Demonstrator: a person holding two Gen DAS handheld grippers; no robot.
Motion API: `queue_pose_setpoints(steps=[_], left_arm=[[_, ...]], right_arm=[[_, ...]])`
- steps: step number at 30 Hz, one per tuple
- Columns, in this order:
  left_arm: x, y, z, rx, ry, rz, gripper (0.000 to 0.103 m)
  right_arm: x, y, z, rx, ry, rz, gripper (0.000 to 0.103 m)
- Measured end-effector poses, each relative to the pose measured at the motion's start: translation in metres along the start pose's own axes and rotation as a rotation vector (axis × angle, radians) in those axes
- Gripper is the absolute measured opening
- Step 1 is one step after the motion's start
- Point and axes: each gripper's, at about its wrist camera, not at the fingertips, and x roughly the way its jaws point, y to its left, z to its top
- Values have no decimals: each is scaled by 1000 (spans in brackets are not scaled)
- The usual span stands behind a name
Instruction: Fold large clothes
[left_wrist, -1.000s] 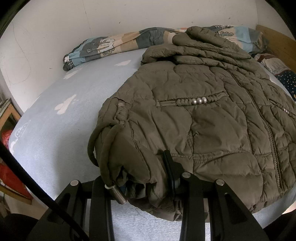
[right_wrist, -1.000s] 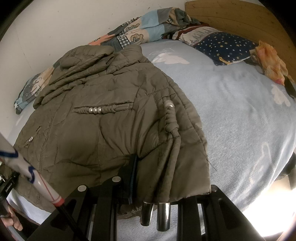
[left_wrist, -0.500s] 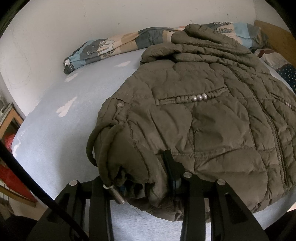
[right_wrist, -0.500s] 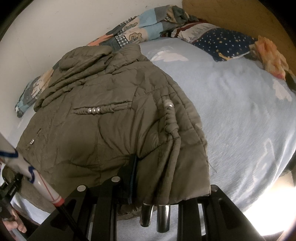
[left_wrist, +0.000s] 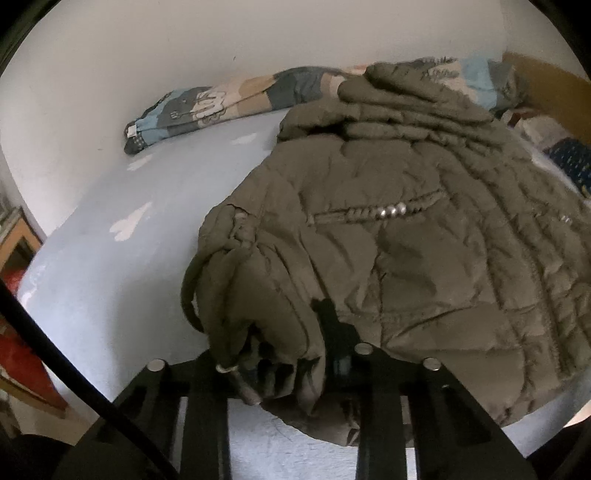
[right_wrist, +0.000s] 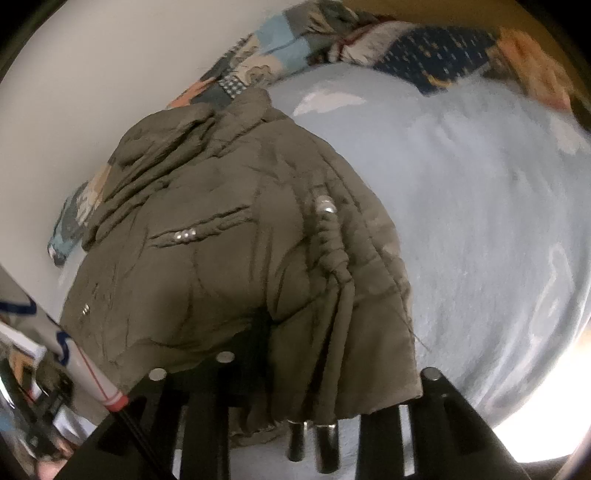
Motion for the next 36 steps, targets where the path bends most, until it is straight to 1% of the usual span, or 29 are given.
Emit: queue_pose_setpoints(steps=[1,4,9,16,21,26,30,36], left_arm=[[-2,2,1,-9,-5,-11,24],[-8,7,2,-24,-19,-39,21],[-22,9,4,-20,-64,-62,20],[-37,15,2,-13,-83,-70,19],[-49,12,3,31,-100,-56,19],[-52,15,10,23,-99,-66,19],[-55,17,21,13,-95,-85,19],[-66,19,43,31,-120,-116,19]], right_arm=[[-4,6,0,-36,-18,-18,24],[-13,14,1,-80,-54,-33,20],[-25,13,3,-85,-88,-9,17],[-44,23,7,-129,-141,-4,15],[-55,23,6,-132,-156,13,15],[-65,18,9,-110,-159,44,15],[-72,17,12,-92,-165,79,15],[-80,23,24,-89,-182,111,15]])
